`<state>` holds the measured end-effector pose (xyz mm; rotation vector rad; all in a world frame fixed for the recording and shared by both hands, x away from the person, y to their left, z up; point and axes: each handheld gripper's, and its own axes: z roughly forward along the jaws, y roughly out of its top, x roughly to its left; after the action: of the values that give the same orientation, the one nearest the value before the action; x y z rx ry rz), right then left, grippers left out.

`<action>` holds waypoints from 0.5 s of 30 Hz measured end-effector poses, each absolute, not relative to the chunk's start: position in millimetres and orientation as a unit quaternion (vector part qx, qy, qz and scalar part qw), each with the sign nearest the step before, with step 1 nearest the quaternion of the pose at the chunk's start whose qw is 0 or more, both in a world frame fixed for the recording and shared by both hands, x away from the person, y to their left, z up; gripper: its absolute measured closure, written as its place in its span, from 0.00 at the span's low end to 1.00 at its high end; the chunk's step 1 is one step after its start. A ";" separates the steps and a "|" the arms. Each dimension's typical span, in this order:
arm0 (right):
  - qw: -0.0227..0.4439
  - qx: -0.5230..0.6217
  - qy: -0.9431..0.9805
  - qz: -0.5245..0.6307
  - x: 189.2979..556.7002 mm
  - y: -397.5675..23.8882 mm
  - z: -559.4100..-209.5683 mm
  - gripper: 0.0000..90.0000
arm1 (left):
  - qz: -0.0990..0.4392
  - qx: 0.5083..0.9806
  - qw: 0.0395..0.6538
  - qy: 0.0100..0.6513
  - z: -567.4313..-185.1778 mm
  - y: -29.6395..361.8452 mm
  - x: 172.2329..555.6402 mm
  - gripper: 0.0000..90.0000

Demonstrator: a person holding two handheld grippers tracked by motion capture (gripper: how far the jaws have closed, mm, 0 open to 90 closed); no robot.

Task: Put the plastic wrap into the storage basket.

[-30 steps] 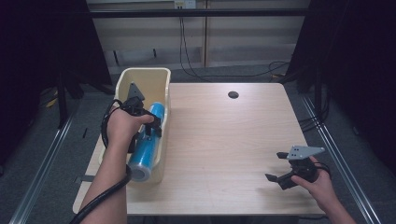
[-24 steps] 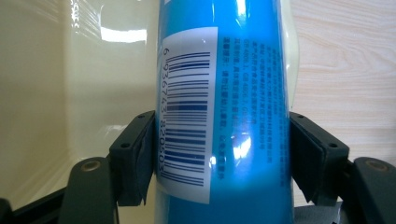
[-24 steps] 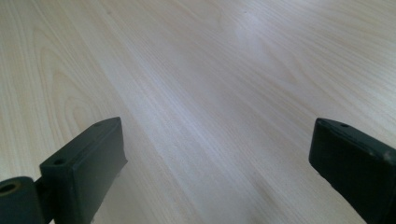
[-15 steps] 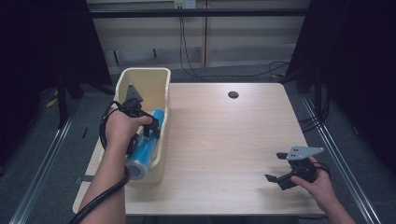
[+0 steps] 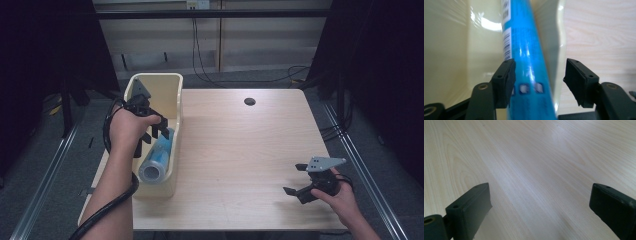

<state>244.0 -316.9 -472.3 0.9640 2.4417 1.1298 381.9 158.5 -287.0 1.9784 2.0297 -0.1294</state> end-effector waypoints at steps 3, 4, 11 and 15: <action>0.141 0.333 0.846 0.392 242.9 -317.4 -471.8 0.04 | -0.046 0.694 0.162 0.700 -281.1 154.5 381.7 0.41; 0.141 0.333 0.846 0.392 242.9 -317.4 -471.8 0.04 | -0.047 0.696 0.164 0.697 -280.2 153.8 381.9 0.41; 0.143 0.337 0.844 0.391 242.8 -319.3 -471.4 0.04 | -0.036 0.708 0.192 0.678 -278.0 142.4 384.0 0.31; 0.145 0.338 0.844 0.391 242.8 -319.2 -471.2 0.04 | -0.026 0.720 0.213 0.660 -280.4 136.5 384.9 0.21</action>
<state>242.8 -319.2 -471.2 0.9727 2.4314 1.1273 384.9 136.5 -280.4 1.9982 1.8312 -0.0731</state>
